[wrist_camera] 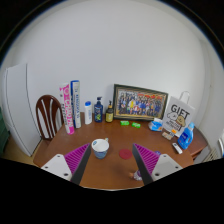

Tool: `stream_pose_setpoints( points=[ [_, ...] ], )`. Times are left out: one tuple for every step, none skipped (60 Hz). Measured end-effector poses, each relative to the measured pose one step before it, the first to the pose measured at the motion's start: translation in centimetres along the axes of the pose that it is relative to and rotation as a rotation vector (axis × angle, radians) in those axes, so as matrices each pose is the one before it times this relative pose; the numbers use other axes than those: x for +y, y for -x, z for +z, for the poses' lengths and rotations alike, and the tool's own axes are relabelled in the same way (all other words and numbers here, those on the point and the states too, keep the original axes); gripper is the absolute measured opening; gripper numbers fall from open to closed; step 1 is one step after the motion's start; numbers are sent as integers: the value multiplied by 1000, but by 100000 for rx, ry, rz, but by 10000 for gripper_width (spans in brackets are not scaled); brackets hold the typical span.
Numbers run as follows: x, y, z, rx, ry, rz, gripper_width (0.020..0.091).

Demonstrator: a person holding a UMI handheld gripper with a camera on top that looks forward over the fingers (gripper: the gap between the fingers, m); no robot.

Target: Pour water

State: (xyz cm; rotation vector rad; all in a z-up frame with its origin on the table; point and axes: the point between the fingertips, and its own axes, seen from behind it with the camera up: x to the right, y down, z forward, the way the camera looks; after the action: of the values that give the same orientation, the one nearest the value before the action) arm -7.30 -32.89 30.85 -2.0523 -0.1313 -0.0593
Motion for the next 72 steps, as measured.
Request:
stream_pose_setpoints(
  points=[
    [86,28,1,61,50,61,861],
    [121,53,7,61,17,39,860],
    [167,57,21,137,16,14,857],
    [210,64,38,261,-15,-25,855],
    [224,66,45,292,-63,-51,856],
    [285,36,46,351,-109,-83,854],
    [342,13,49,415,-44,-64,855],
    [395,-17,86,474,27,45,855],
    [462,-354,191,199,32,220,856],
    [510,13,101,423,117,296,855],
    [553,-65,90,449,228,440,854],
    [574,-140,115,477,277,597,853],
    [602,-190,134,491,335,692,854],
    [608,-215,138,508,385,750,855],
    [635,-258,135,477,455,625,854],
    [653,-301,113,440,502,465,855],
    [673,-335,116,424,427,303,855],
    [678,-382,100,549,439,340,853],
    [671,-484,85,686,395,281,855],
    [655,-514,139,794,310,270,854],
    [625,-493,132,707,247,186,855],
    [616,-509,162,491,174,90,856],
    [608,-505,173,481,215,11,855],
    [640,-534,195,486,250,92,856],
    [616,-582,232,577,322,143,855],
    [598,-557,238,601,356,258,858],
    [626,-571,271,514,323,311,858],
    [563,-518,293,379,294,395,858],
    [533,-493,320,227,201,498,857],
    [533,-507,358,220,112,649,858],
    [507,-500,400,354,100,761,860],
    [530,-522,416,396,137,763,858],
    [463,-479,444,247,140,629,861],
    [392,-462,496,115,89,571,862],
    [343,-436,508,135,-110,614,864],
    [309,-465,534,285,-208,705,861],
    [243,-441,532,299,-386,641,861],
    [157,-364,534,187,-558,564,863],
    [108,-312,572,34,-678,509,862],
    [-255,-22,563,371,-290,450,861],
    [281,-535,629,-367,-1580,460,858],
    [-311,-23,588,460,-521,271,858],
    [-29,-268,641,120,-1085,208,860],
    [209,-478,647,-261,-1602,212,861],
    [-32,-231,647,61,-1013,91,861],
    [-34,-158,606,-58,-924,60,857],
    [-75,-148,589,-104,-1012,72,854],
    [-343,125,574,291,-691,63,851],
    [-130,-110,561,-98,-1400,177,842],
    [132,-273,566,-666,-1831,179,830],
    [-228,219,579,-6,-372,-157,817],
    [344,-212,552,-738,-1056,16,807],
    [103,-48,533,-183,-363,60,797],
    [100,-38,496,-164,-364,78,788],
    [-121,217,485,202,138,-58,779],
    [108,-15,451,-161,-344,-32,768],
    [376,-246,433,-393,-815,81,752],
    [-223,217,370,687,536,-116,735],
    [98,-50,339,82,-348,-10,712],
    [76,11,301,46,-290,61,686],
    [98,-33,260,39,-331,83,651],
    [-45,-199,203,721,-527,-53,627],
    [-123,-250,166,1066,-1019,-363,601],
    [-93,-317,141,1132,-933,-577,571],
    [-64,-324,120,1092,-702,-581,521],
    [54,-81,69,-141,-850,-196,495],
    [-35,107,16,-424,-312,753,495],
    [-5,-187,-76,-717,-231,1062,482],
    [-59,323,81,697,268,900,471],
    [-12,3,-3,24,-30,835,470],
    [-19,66,-4,120,-73,345,431],
    [44,-40,-20,350,279,-74,415]
  ],
)
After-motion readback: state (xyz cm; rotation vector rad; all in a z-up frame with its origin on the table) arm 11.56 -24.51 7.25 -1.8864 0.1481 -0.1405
